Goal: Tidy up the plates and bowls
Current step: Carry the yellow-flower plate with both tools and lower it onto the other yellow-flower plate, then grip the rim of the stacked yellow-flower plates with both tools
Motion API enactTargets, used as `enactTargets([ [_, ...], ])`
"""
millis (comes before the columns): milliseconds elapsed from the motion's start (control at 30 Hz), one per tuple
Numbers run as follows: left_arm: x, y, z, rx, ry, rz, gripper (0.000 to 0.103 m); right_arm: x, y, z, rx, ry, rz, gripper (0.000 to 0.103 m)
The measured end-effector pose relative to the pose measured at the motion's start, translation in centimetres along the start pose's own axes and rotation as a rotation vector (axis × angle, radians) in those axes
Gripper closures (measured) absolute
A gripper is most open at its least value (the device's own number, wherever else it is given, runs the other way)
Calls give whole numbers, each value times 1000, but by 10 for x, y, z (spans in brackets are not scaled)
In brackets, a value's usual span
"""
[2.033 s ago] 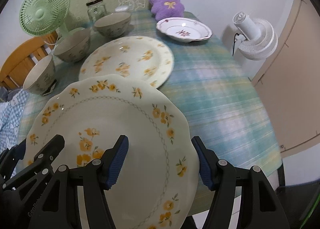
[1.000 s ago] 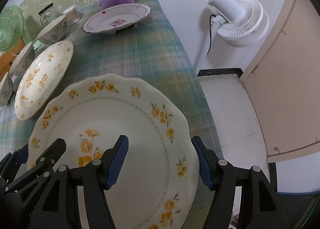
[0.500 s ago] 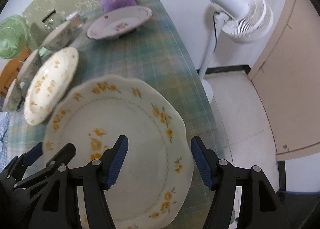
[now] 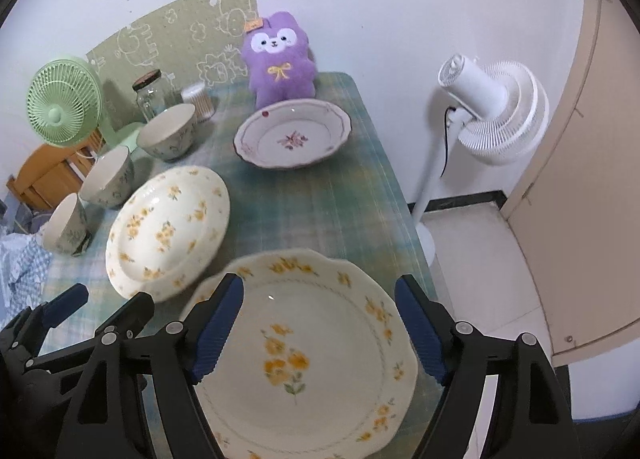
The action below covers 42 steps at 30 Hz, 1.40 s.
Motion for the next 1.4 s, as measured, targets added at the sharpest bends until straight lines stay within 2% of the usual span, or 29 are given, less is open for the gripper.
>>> enactTargets([
  [100,0,11,-9,21,20,33,16,1,8,-13,12,-12,4,22],
  [300,13,35,-37,7,-13,30,16,15,22,-36,63,-33,8,22],
  [867,85,72,-95,19,5,6,16,84,62,-101,14,-34,16,22],
  [1067,115,74,-101,27,18,-33,22,115,68,-114,-5,-51,-20,22],
  [1333,141,68,-109,17,29,-86,22,150,61,-119,-6,-60,-92,23],
  [1400,147,66,-111,13,37,-100,24,156,59,-120,-14,-65,-106,26],
])
Point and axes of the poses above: each gripper's, at about its wrist camera, not at the fingertips, and x roughly the way its jaws point, z to its right, y to its top, the point moved 2 cm from there along x, roughly the way its jaws point, and after that the axes turned 3 degrees about -x, right-handed, at the moved point
